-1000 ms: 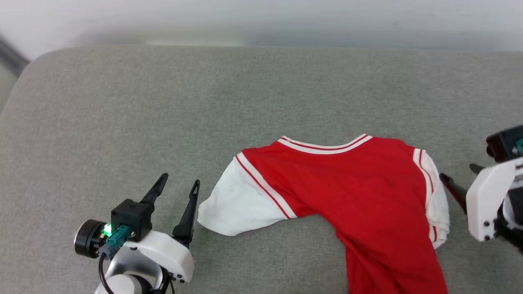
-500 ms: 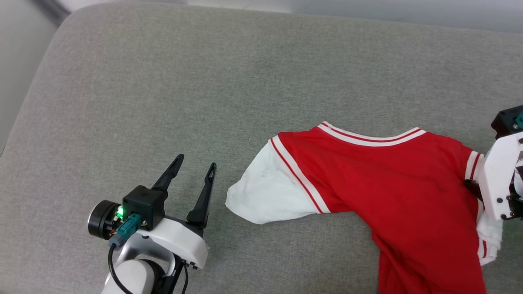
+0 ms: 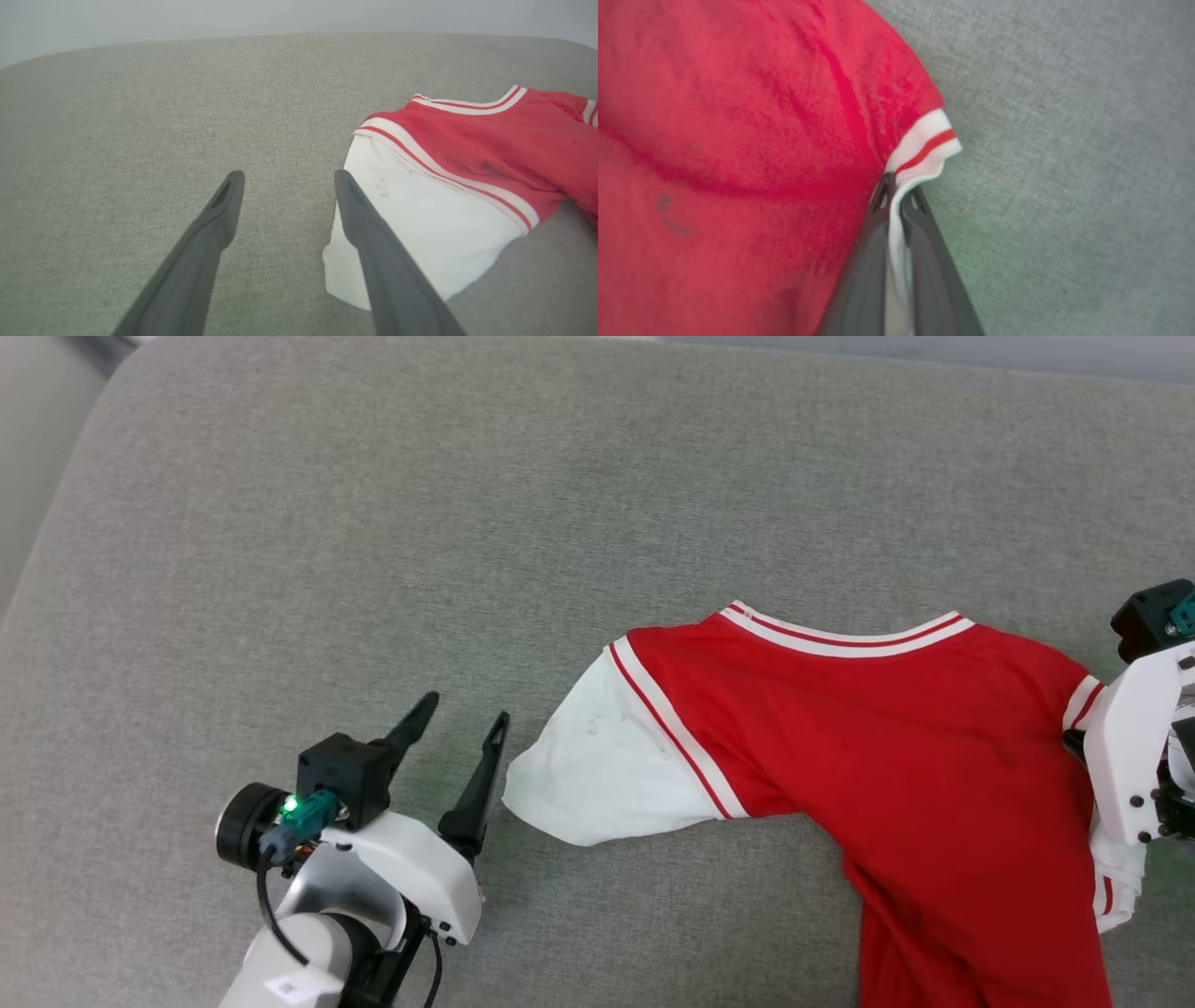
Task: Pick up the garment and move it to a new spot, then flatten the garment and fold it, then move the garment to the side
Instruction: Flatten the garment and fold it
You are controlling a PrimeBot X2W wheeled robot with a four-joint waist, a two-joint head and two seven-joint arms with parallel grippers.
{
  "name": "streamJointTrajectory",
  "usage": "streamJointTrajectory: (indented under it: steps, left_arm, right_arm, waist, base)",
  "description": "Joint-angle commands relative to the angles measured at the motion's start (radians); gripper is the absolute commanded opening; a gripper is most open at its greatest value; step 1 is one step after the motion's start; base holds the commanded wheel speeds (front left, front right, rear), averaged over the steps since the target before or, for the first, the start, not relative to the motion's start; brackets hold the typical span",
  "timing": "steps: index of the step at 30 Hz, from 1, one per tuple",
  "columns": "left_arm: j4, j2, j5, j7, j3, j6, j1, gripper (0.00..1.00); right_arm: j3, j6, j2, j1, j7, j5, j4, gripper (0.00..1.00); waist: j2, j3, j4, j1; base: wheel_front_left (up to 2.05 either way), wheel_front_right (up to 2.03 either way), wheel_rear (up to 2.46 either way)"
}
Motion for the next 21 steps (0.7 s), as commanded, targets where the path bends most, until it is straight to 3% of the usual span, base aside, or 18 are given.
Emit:
streamJointTrajectory:
  steps: [1, 8, 13, 21]
  left_arm:
    - [-0.003, 0.007, -0.02, 0.038, -0.007, -0.008, -0.015, 1.0]
    - [-0.078, 0.067, -0.109, 0.357, -0.039, -0.031, -0.037, 1.0]
    - [-0.125, 0.1, -0.138, 0.524, -0.046, -0.011, -0.053, 1.0]
    - [-0.102, 0.118, -0.116, 0.648, -0.082, 0.006, -0.1, 1.0]
  right_arm:
    - [0.01, -0.002, -0.016, 0.039, 0.009, 0.001, 0.036, 0.0]
    - [0.015, -0.002, -0.007, 0.016, -0.015, 0.02, 0.015, 0.0]
    - [0.027, -0.002, 0.003, 0.005, -0.024, 0.022, -0.002, 0.0]
    - [0.052, -0.002, 0.017, -0.03, -0.034, 0.025, -0.028, 0.0]
  waist:
    - [-0.0001, 0.003, -0.011, 0.0]
    - [-0.0001, 0.008, -0.042, 0.0]
    - [-0.0001, 0.017, -0.06, 0.0]
    - [-0.0001, 0.047, -0.084, 0.0]
  base:
    - [0.0, 0.0, 0.0]
    - [0.0, 0.0, 0.0]
    - [0.0, 0.0, 0.0]
    - [0.0, 0.0, 0.0]
